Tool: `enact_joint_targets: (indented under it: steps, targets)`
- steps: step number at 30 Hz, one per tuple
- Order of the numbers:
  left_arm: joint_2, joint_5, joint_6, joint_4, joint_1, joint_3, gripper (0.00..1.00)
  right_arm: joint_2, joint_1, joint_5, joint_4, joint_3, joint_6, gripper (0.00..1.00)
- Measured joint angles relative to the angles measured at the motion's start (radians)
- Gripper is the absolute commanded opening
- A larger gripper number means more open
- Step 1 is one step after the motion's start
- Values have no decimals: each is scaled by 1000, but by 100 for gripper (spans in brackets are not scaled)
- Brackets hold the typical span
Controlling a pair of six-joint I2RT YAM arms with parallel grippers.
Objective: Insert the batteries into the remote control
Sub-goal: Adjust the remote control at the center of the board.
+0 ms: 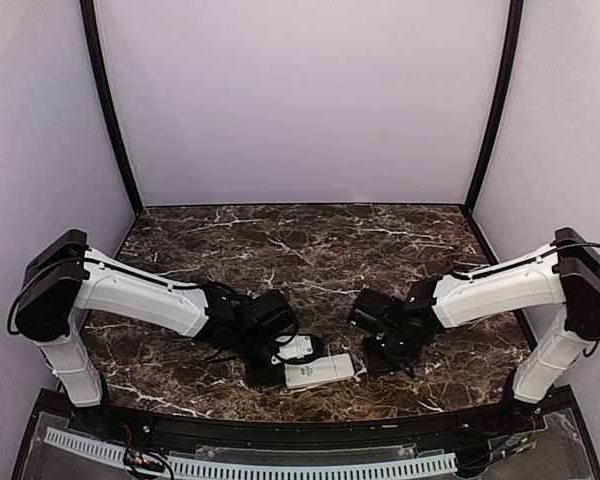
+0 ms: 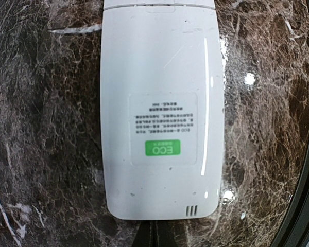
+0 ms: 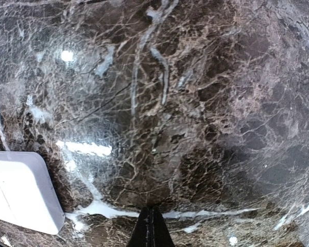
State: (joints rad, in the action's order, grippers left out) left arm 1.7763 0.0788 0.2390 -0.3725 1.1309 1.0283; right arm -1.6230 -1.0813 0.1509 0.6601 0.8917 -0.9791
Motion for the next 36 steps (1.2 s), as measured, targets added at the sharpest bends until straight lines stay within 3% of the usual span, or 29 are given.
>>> enact_joint_targets:
  steps: [4, 10, 15, 22, 28, 29, 33, 36]
  targets:
    - [0, 0, 0, 0, 0, 0, 0, -26, -24, 1, 3, 24, -10, 0]
    - [0, -2, 0, -25, -1, 4, 0, -175, -89, -24, 20, 203, 9, 0]
    - [0, -2, 0, -29, -1, 5, 0, -192, -89, -22, 52, 230, 18, 0]
    - [1, 0, 0, -26, -1, 8, 0, -113, -60, -35, -24, 130, 16, 0]
    - [4, 0, 0, -26, -1, 11, 0, 29, 8, -19, 17, -16, 13, 0]
    - [4, 0, 0, -27, -1, 12, 0, 49, 16, -15, 27, -26, 23, 2]
    - [3, -10, -7, -26, -6, 13, 10, 115, 18, -3, 39, -20, 146, 29]
    - [-14, -10, -26, -24, -35, 13, 29, 185, 18, -6, 39, 23, 323, 51]
